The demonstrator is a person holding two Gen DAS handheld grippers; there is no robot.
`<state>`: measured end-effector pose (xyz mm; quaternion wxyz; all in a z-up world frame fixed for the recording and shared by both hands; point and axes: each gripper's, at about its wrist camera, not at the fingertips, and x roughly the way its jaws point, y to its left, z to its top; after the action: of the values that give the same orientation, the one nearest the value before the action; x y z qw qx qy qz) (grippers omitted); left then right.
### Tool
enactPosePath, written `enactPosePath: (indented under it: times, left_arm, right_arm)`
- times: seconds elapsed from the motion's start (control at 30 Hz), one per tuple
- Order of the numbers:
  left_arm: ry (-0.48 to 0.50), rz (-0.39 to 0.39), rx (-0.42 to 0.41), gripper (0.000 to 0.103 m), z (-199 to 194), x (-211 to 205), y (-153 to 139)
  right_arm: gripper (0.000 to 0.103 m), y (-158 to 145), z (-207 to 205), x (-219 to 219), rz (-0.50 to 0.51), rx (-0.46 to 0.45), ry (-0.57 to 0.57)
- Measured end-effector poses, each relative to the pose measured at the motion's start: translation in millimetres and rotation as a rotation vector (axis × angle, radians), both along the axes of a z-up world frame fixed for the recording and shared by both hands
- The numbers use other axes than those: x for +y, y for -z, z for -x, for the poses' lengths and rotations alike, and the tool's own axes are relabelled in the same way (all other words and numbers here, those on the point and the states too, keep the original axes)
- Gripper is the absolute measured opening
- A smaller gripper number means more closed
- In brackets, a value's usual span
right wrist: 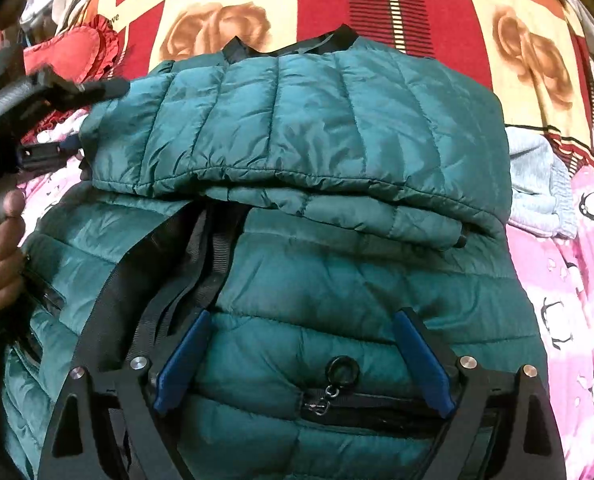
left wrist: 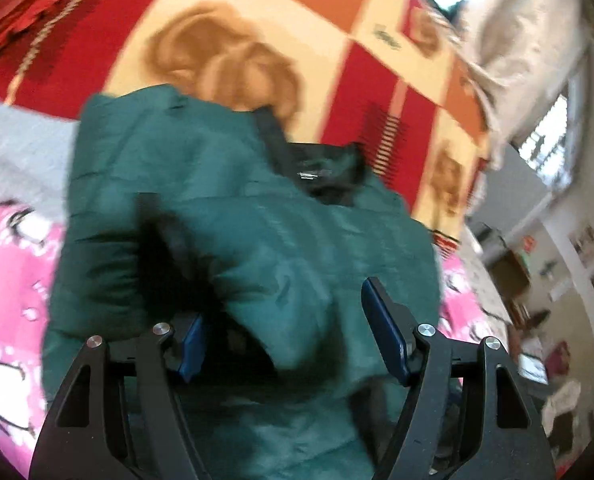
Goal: Fold large clothes
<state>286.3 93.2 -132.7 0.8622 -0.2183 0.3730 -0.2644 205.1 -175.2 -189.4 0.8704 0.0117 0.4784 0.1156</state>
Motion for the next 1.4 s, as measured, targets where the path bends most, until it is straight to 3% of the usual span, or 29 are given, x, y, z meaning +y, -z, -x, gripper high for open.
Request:
enactPosePath:
  times: [0.03,0.07,0.2,0.37,0.4,0.53,0.63,0.7,0.77,0.8,0.87,0.93,1.0,1.07,1.13,1.17,1.23,1.27,1.33,1.4]
  left_arm:
    - [0.010,-0.013,-0.020,0.043,3,-3,-5]
    - [-0.001,-0.035,-0.042,0.022,6,-3,-10]
    - [-0.165,-0.125,-0.115,0.005,6,10,-21]
    - [-0.375,-0.263,-0.195,0.005,9,27,-31]
    - [-0.392,-0.271,-0.185,0.006,7,30,-25]
    - [-0.372,-0.329,0.000,0.012,-16,33,10]
    - [-0.405,-0.302,-0.008,0.016,-8,40,1]
    - [-0.493,-0.297,-0.055,0.018,4,48,-17]
    - [-0.599,-0.317,-0.114,0.018,17,51,-34]
    - [-0.643,-0.323,-0.150,0.026,25,48,-43]
    - [-0.599,-0.334,-0.197,0.045,29,32,-53]
    - [-0.492,-0.392,-0.217,0.047,23,3,-52]
    - [-0.442,-0.500,-0.145,0.047,6,-19,-32]
    - [-0.436,-0.612,-0.062,0.047,-12,-27,-7]
    - [-0.429,-0.679,0.046,0.048,-29,-23,22]
    - [-0.425,-0.672,0.088,0.050,-33,-19,32]
    - [-0.416,-0.634,0.114,0.053,-33,-13,39]
    - [-0.421,-0.638,0.120,0.058,-34,-12,40]
    - [-0.427,-0.629,0.125,0.058,-34,-9,42]
    - [-0.443,-0.621,0.095,0.058,-31,-6,35]
  right_arm:
    - [0.093,1,0,0,0.002,0.001,0.000]
    - [0.094,1,-1,1,0.006,0.003,0.002]
    - [0.096,4,-1,4,0.025,0.003,0.000]
    - [0.102,9,-1,7,0.042,0.013,-0.005]
    - [0.103,10,-1,8,0.044,0.018,-0.003]
    - [0.103,14,-4,4,0.018,0.051,-0.007]
    - [0.102,8,-10,-2,-0.009,0.081,-0.058]
    - [0.100,-16,-13,-22,-0.124,-0.014,-0.036]
    - [0.100,-44,-17,-47,-0.147,-0.171,0.048]
    - [0.100,-54,-21,-57,-0.141,-0.227,0.086]
    - [0.100,-66,-34,-72,-0.129,-0.305,0.145]
    - [0.089,-68,-56,-83,-0.193,-0.335,0.134]
    - [0.082,-61,-78,-72,-0.239,-0.315,0.045]
    - [0.082,-50,-92,-60,-0.205,-0.292,0.002]
    - [0.083,-19,-115,-57,-0.178,-0.168,0.005]
    - [0.083,5,-127,-58,-0.170,-0.076,0.007]
    - [0.084,23,-130,-65,-0.199,-0.025,0.016]
    - [0.083,23,-131,-65,-0.201,-0.017,0.019]
    - [0.083,14,-131,-61,-0.169,-0.014,0.015]
    - [0.082,-10,-127,-68,-0.228,-0.059,0.051]
